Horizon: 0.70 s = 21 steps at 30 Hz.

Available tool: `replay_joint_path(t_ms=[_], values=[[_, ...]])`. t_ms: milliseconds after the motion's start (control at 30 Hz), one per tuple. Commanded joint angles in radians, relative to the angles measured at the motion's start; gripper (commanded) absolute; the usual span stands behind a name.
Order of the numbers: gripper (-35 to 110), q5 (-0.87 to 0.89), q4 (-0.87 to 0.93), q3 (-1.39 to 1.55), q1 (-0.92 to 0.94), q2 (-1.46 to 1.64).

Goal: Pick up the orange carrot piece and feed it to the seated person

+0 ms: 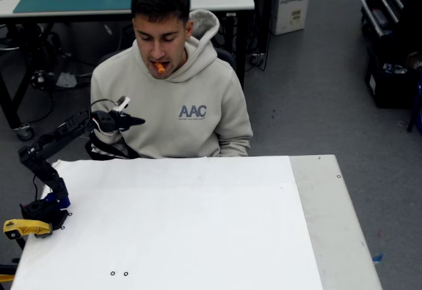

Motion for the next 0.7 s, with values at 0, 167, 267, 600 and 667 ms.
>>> replay_joint_path(t_ms=[0,167,267,600,667], values=[[-2,0.038,0.009,0.209,-0.031,0.229],[-2,0.087,0.011,0.511,-0.061,0.422],[-2,0.098,0.011,0.684,-0.063,0.545],[-2,0.097,0.014,1.091,-0.052,0.850],[-2,0.097,0.015,1.131,-0.052,0.867]])
